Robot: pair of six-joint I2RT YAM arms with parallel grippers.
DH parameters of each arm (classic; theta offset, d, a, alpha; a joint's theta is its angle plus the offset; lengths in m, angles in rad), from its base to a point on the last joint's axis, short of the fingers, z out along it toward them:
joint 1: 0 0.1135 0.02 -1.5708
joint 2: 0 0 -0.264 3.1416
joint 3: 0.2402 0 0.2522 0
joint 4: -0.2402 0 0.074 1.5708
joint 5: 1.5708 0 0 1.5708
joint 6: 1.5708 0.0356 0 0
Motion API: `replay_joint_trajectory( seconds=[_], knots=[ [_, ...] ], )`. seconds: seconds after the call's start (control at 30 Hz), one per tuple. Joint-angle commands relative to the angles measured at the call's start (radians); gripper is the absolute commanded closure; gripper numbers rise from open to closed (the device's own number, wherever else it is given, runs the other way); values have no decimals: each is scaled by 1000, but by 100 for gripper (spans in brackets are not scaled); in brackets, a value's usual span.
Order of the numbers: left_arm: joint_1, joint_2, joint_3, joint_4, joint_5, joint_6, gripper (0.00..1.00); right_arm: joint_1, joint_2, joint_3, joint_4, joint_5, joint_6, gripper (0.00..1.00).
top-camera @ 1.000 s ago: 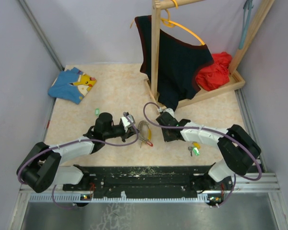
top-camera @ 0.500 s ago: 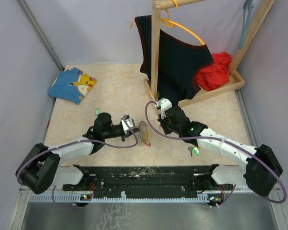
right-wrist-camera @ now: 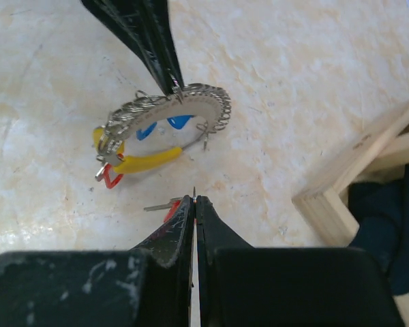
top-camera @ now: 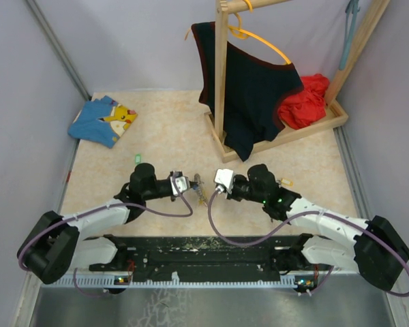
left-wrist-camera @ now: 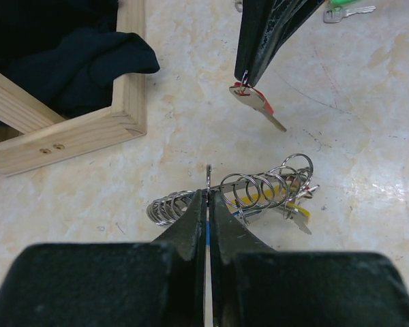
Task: Put the keys on the keyring
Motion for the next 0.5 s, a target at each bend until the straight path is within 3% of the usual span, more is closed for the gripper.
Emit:
replay_joint_trajectory(
  seconds=[0.0, 0.47],
  knots=[
    [-13, -16, -12, 43, 30, 58, 99, -2, -12, -26, 179, -160, -198, 100],
    [-49, 9, 0, 6, 10, 95, 99, 0, 107, 15, 255, -221, -266, 100]
  ],
)
